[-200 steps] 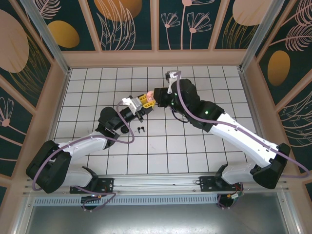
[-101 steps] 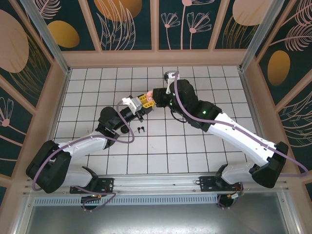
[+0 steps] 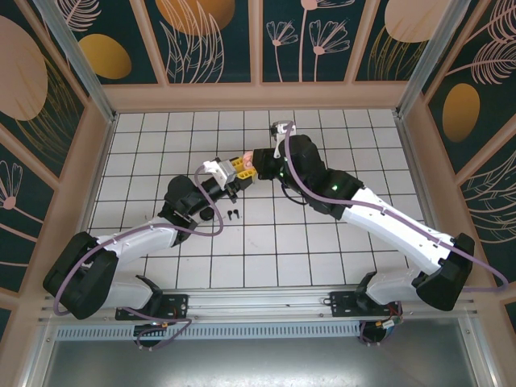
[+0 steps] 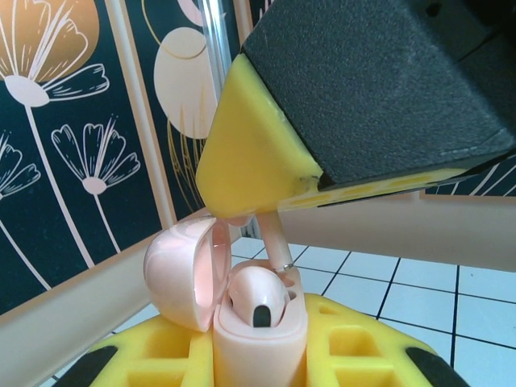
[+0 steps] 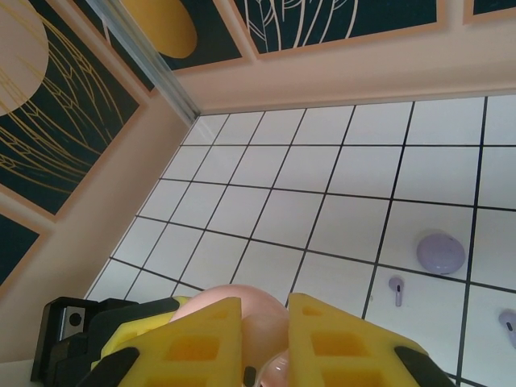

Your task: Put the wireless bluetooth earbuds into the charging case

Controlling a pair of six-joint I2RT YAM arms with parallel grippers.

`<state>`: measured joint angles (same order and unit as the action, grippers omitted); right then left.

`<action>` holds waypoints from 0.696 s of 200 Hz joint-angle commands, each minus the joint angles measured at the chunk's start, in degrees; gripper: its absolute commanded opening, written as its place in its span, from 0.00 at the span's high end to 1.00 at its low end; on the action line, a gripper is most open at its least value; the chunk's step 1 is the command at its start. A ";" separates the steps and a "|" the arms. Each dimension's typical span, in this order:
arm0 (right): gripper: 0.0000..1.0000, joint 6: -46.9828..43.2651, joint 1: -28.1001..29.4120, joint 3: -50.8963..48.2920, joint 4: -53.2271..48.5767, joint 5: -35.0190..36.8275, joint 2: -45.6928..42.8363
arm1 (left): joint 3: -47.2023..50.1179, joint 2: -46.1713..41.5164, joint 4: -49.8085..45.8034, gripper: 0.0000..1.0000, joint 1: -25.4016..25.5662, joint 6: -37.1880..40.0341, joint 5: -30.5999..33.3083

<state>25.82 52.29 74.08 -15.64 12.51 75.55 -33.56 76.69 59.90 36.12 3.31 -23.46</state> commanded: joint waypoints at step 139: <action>0.84 1.28 0.44 3.73 3.42 4.21 -2.94 | -2.22 1.19 6.07 1.00 0.43 -0.61 10.26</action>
<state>25.89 52.29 76.16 -14.26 14.85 74.70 -34.37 77.43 61.89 36.25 2.52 -18.65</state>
